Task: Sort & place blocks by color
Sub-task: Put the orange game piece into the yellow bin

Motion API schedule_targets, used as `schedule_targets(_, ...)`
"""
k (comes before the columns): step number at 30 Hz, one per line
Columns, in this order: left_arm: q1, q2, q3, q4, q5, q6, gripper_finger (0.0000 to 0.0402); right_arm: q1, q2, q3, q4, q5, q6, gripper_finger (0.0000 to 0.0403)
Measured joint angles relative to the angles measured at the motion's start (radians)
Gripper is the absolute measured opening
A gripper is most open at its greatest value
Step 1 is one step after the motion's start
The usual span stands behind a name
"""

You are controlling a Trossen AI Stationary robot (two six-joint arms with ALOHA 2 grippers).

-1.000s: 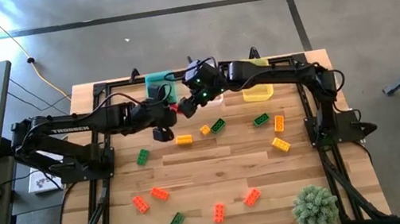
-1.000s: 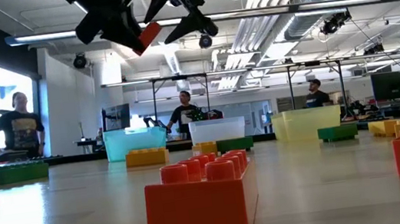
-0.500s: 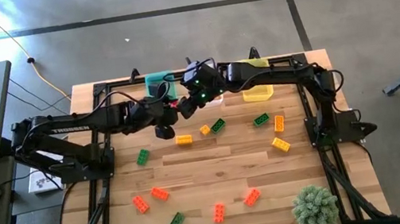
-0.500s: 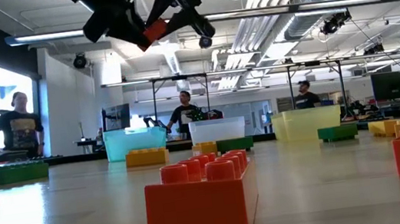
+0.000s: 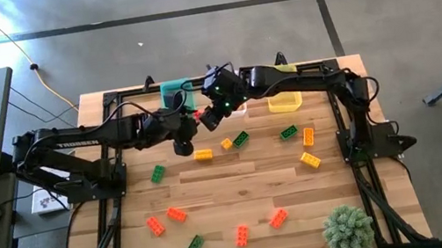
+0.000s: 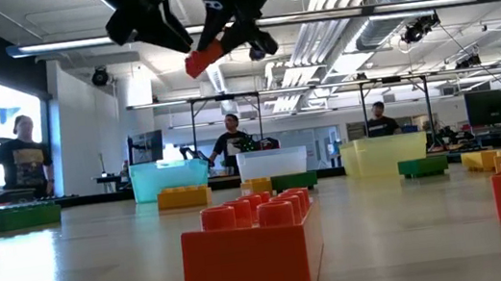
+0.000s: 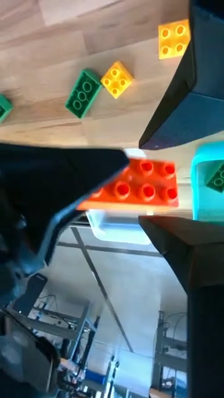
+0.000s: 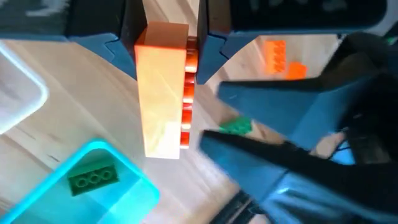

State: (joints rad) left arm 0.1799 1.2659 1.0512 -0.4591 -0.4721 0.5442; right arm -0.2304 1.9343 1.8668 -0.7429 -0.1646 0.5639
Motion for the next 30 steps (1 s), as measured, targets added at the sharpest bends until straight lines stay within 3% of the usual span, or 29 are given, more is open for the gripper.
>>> schedule_targets(10, 0.005, 0.000, 0.000, -0.004, 0.015, -0.148, 0.0223, -0.036, -0.002, 0.000, -0.235, 0.070, -0.190, 0.0074)
schedule_targets(19, 0.017, 0.000, 0.000, -0.003, -0.010, -0.324, 0.0224, -0.038, -0.002, 0.000, -0.437, 0.227, -0.346, 0.0074)
schedule_targets(30, 0.017, 0.000, 0.000, -0.003, -0.042, -0.336, 0.0225, -0.007, -0.003, 0.000, -0.703, 0.503, -0.320, 0.0075)
